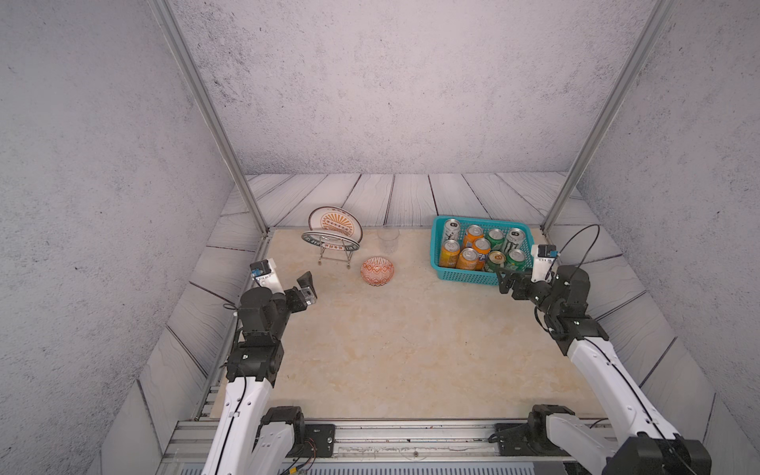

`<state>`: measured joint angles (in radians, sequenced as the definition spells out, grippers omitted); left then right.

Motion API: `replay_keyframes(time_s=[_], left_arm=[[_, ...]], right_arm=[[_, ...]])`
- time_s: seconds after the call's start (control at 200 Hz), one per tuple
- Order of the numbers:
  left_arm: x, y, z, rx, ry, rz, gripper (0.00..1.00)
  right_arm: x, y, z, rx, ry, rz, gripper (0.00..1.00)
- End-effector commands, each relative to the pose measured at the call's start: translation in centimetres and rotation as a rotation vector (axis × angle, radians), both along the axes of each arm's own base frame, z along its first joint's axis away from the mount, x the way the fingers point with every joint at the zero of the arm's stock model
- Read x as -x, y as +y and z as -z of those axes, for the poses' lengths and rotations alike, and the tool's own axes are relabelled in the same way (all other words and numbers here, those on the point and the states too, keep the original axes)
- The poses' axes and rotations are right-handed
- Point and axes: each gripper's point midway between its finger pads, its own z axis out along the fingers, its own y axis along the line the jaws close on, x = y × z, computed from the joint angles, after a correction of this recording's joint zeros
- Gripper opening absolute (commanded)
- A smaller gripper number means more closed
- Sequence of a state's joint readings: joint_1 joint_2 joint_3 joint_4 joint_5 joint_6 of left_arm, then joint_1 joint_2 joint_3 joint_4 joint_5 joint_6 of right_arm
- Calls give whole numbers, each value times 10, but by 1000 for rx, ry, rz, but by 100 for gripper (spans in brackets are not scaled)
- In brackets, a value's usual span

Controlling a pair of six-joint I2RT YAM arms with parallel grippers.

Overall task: Take out the drinks from the basket
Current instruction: Move the basket to the center of the board.

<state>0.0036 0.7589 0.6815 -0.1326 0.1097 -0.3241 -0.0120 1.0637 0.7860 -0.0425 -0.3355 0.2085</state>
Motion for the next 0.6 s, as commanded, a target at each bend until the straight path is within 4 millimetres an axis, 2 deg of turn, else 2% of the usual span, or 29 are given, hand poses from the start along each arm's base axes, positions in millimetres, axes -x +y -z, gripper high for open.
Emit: replay_keyframes(time_s=[0.0,0.09,0.395,0.595], left_arm=[[10,-11,40,5,183,68,99],[8,-13,49,22,217,81,99],[7,-16,55,40,239,93,99],[8,-13,54,31,234,78,99]], right_arm=[[2,26,15,-20,155,-122,98],[-8,42,15,58,196,-185,96],[-43,117,43,371,315,-369,94],[-67,144,66,468,376,-444,93]])
